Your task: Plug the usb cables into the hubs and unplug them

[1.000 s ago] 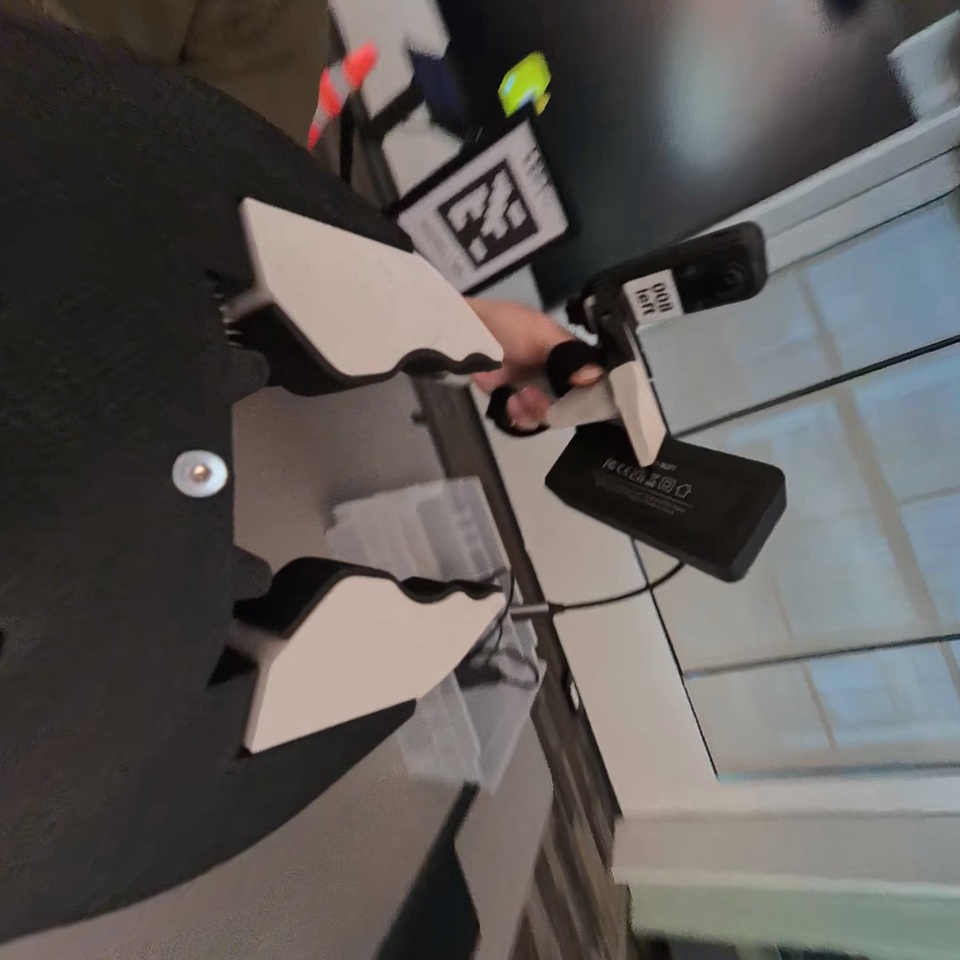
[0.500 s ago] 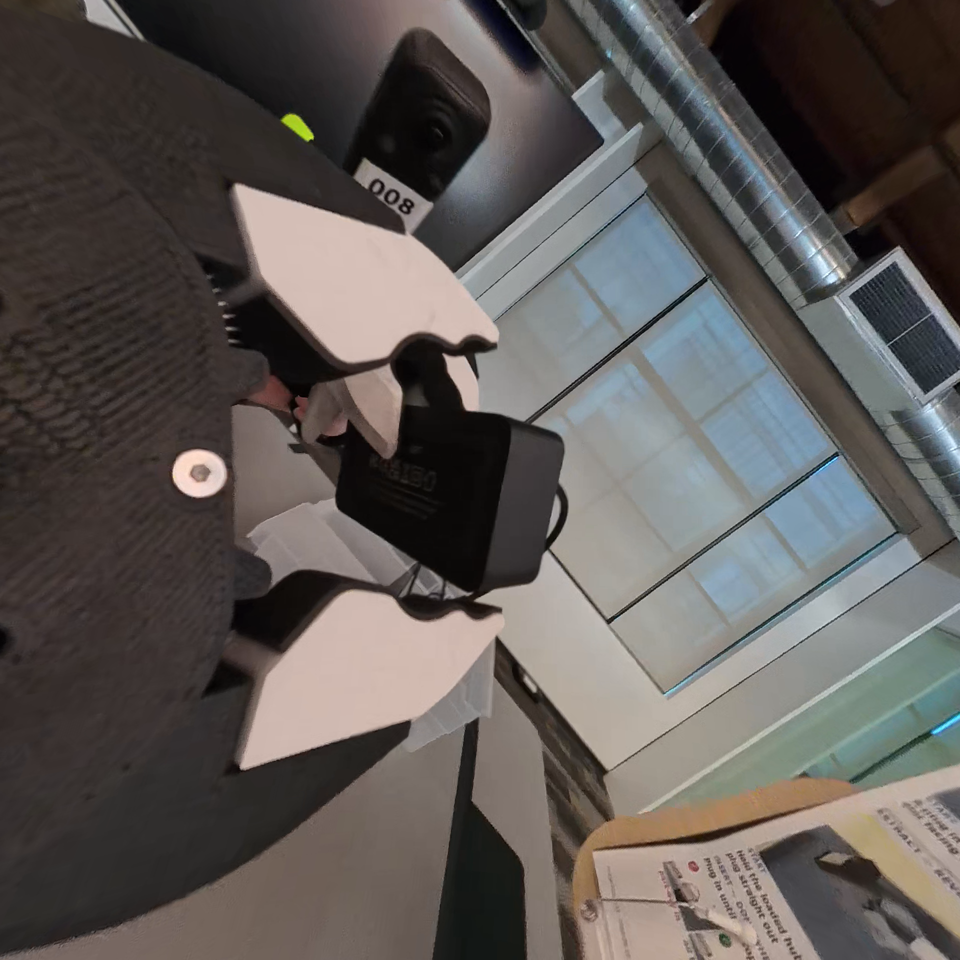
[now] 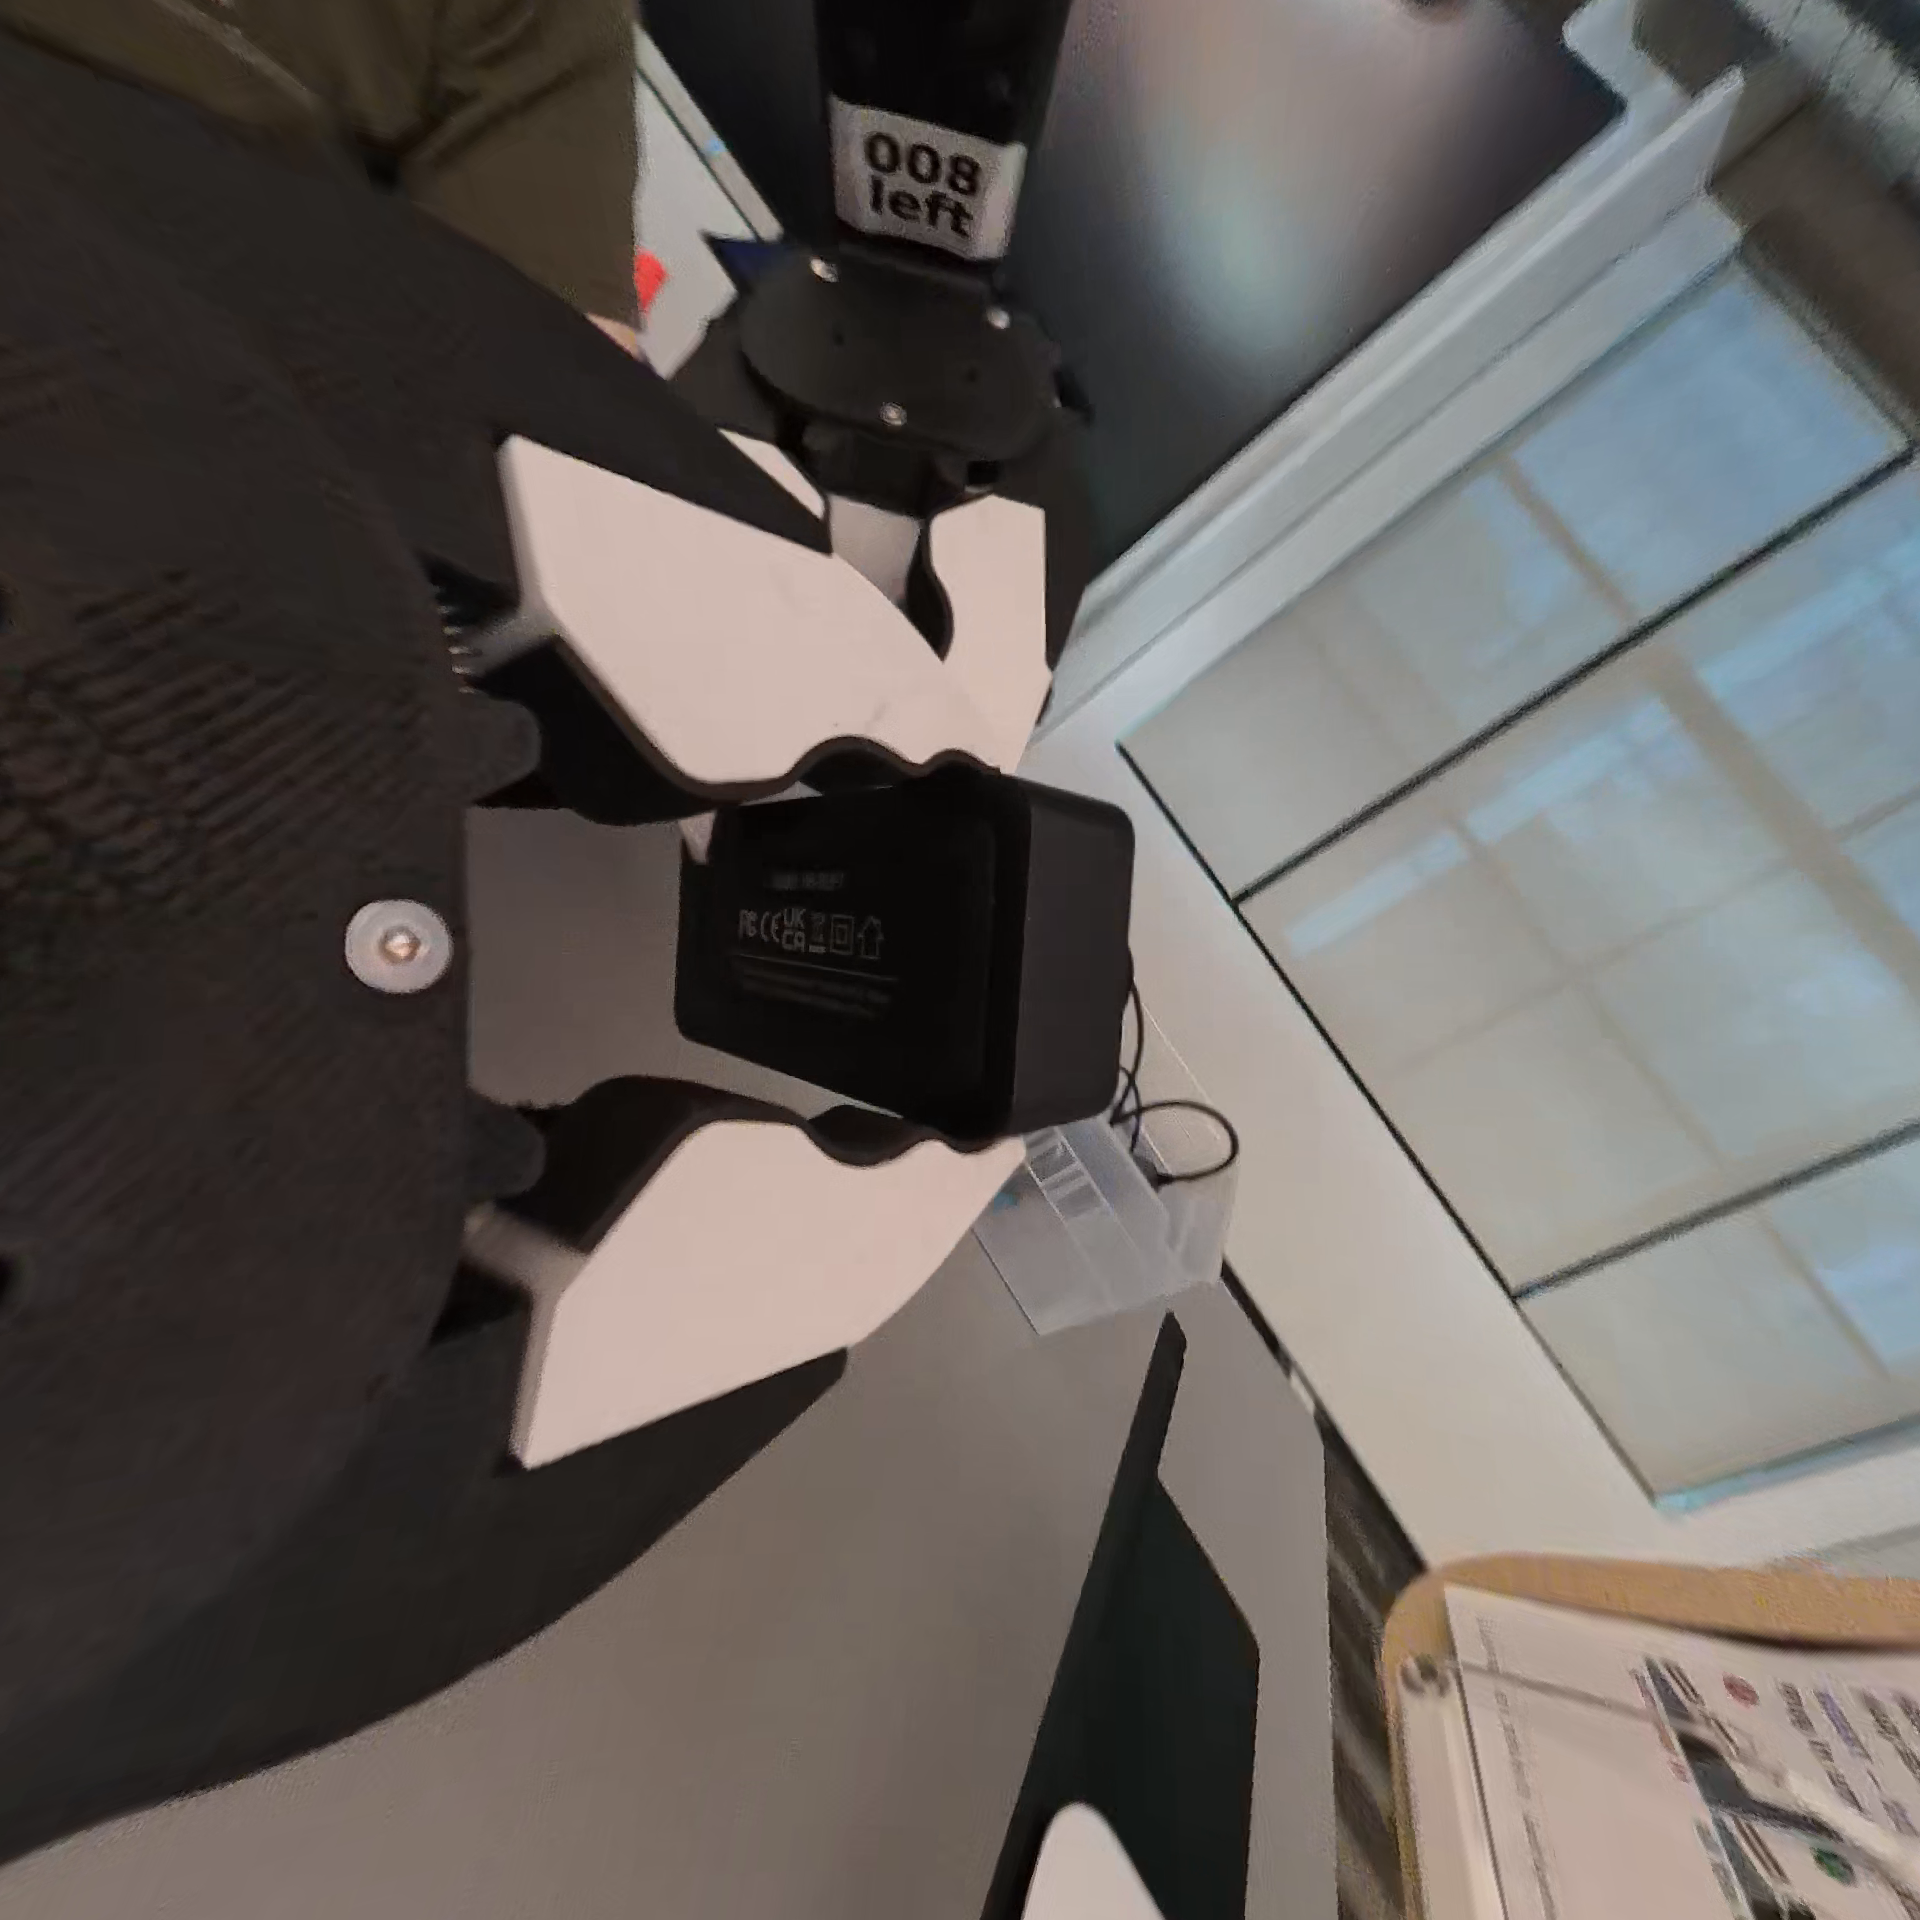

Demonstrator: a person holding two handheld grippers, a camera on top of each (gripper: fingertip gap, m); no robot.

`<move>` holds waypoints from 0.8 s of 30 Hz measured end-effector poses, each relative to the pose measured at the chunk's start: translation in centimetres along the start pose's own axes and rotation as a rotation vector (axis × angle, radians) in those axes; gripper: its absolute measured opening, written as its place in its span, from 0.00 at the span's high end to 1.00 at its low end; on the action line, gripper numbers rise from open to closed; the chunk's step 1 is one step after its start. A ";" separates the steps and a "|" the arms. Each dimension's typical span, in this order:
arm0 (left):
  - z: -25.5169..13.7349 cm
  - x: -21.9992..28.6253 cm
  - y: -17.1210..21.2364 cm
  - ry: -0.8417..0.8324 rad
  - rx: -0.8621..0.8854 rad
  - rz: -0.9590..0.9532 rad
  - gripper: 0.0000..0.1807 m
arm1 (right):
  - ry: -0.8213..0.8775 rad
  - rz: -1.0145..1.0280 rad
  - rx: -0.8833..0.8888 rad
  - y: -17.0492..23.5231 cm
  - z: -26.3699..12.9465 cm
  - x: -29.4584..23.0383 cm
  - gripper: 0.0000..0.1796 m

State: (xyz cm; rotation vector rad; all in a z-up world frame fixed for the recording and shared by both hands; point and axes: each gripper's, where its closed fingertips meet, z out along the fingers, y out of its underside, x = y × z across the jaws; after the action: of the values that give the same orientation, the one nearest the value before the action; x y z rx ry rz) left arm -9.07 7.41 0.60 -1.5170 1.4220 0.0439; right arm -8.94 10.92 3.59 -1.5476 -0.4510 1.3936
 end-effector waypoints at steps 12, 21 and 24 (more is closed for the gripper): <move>-6.0 2.3 -1.8 0.389 0.265 -0.014 0.71 | -0.498 0.055 -0.281 6.5 -3.0 -2.9 0.67; -7.6 7.8 -1.1 0.865 0.456 -0.006 0.74 | -0.898 0.111 -0.528 11.4 -3.2 -9.8 0.67; -7.3 9.0 -0.1 0.883 0.402 0.063 0.75 | -0.974 0.137 -0.597 12.7 -3.4 -11.0 0.67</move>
State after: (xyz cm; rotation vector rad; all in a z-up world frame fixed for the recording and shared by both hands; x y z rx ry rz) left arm -10.47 -3.95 -1.39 -1.1787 1.9953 -0.9186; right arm -12.97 -5.00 -1.29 -1.2330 -1.4708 2.2172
